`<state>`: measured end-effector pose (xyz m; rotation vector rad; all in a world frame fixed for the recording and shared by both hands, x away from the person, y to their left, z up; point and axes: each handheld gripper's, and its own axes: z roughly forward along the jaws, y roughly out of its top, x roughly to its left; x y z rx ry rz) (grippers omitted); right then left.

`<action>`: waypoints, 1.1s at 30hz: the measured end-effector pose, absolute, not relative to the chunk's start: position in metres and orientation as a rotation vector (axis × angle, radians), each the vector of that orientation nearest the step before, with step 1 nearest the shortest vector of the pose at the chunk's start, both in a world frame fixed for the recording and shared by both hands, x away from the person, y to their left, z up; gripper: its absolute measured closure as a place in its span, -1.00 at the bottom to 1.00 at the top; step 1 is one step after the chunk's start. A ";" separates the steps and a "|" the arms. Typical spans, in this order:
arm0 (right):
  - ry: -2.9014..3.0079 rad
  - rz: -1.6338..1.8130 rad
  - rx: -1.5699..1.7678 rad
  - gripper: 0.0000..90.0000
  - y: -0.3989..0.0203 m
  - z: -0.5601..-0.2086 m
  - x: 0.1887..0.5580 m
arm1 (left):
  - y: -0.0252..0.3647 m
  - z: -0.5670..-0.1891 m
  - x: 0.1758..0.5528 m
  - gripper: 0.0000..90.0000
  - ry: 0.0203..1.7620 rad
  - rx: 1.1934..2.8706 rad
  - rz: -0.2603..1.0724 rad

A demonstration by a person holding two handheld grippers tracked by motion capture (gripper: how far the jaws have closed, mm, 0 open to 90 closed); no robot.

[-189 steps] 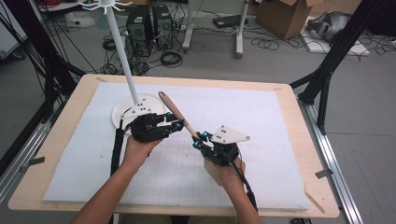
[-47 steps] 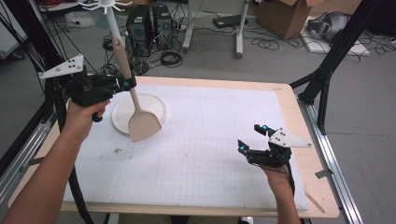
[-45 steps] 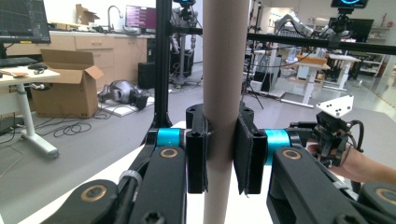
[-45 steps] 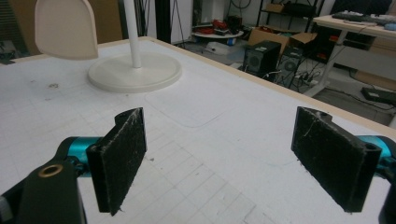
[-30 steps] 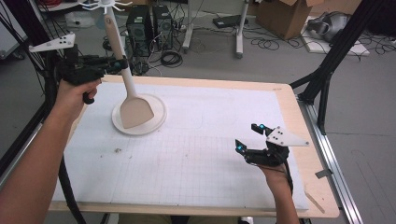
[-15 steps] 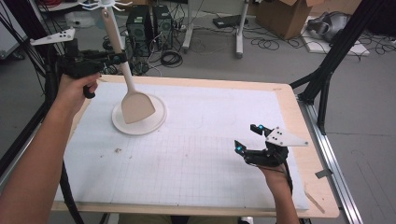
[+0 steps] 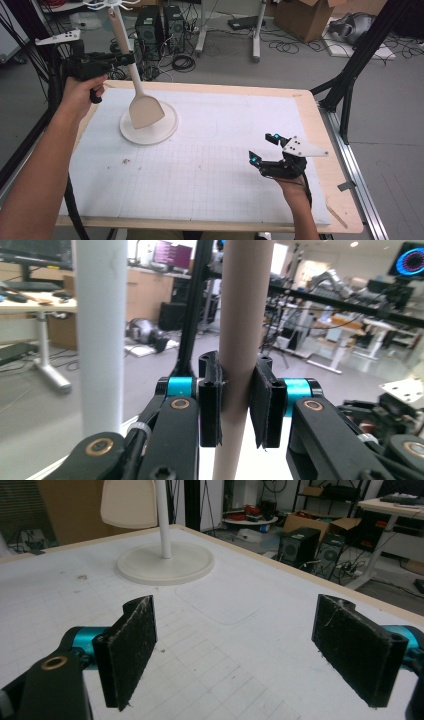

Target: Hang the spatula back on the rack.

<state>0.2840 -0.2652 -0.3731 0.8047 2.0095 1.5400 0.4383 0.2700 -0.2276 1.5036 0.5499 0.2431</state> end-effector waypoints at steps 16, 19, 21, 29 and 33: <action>2.014 1.519 0.824 -0.62 -0.261 -0.377 0.288 | 0.281 -0.251 0.397 -0.28 0.609 1.442 0.477; 2.007 1.497 0.832 -0.62 -0.263 -0.378 0.291 | 0.286 -0.258 0.384 -0.44 0.591 1.420 0.483; 2.005 1.493 0.848 -0.62 -0.264 -0.379 0.291 | 0.289 -0.264 0.374 -0.62 0.588 1.405 0.485; 1.981 1.407 0.897 -0.62 -0.270 -0.383 0.290 | 0.289 -0.302 0.340 -0.73 0.537 1.431 0.543; 1.963 1.388 0.929 -0.62 -0.277 -0.387 0.288 | 0.285 -0.328 0.327 -0.73 0.534 1.446 0.553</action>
